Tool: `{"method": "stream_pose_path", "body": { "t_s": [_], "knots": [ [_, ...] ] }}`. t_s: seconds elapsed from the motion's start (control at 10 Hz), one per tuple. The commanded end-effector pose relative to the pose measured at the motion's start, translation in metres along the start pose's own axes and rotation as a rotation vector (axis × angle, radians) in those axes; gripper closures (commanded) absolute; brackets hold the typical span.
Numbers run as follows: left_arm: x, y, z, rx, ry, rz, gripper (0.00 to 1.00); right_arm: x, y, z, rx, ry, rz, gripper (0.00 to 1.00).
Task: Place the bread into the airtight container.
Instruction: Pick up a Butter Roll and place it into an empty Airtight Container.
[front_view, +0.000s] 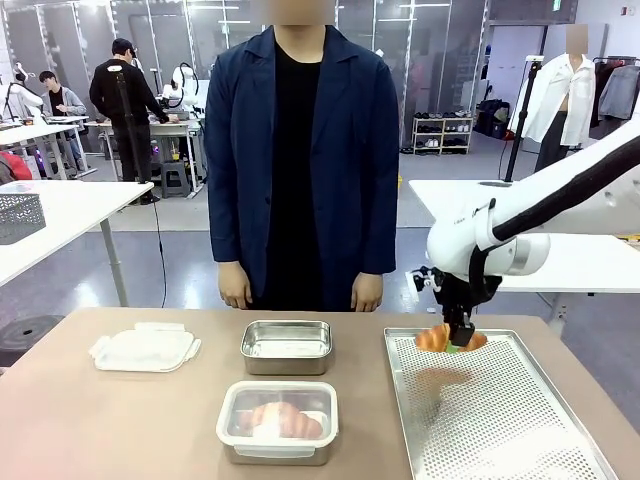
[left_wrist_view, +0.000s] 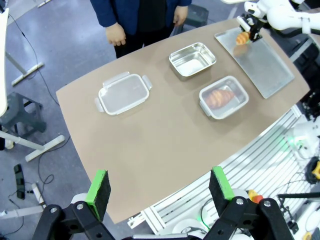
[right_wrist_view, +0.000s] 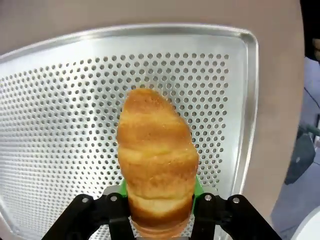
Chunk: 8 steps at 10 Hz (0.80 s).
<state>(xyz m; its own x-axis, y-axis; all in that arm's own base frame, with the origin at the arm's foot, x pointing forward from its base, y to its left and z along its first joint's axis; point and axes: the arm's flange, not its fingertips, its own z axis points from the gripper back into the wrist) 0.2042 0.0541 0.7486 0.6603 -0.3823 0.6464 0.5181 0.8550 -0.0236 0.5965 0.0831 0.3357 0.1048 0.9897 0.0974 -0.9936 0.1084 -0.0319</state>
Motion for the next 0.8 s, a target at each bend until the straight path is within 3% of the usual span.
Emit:
{"method": "stream_pose_path", "body": {
  "t_s": [0.0,0.3,0.7],
  "knots": [
    [0.0,0.0,0.002,-0.006,0.004,-0.013,0.0,0.035,0.017,0.026,-0.007,0.021,-0.075,0.55],
    [0.0,0.0,0.002,-0.006,0.004,-0.013,0.0,0.124,0.039,0.057,-0.03,0.031,-0.099,0.55],
    [0.0,0.0,0.002,-0.006,0.004,-0.013,0.0,0.244,0.045,0.059,-0.037,0.028,-0.088,0.55]
  ]
}}
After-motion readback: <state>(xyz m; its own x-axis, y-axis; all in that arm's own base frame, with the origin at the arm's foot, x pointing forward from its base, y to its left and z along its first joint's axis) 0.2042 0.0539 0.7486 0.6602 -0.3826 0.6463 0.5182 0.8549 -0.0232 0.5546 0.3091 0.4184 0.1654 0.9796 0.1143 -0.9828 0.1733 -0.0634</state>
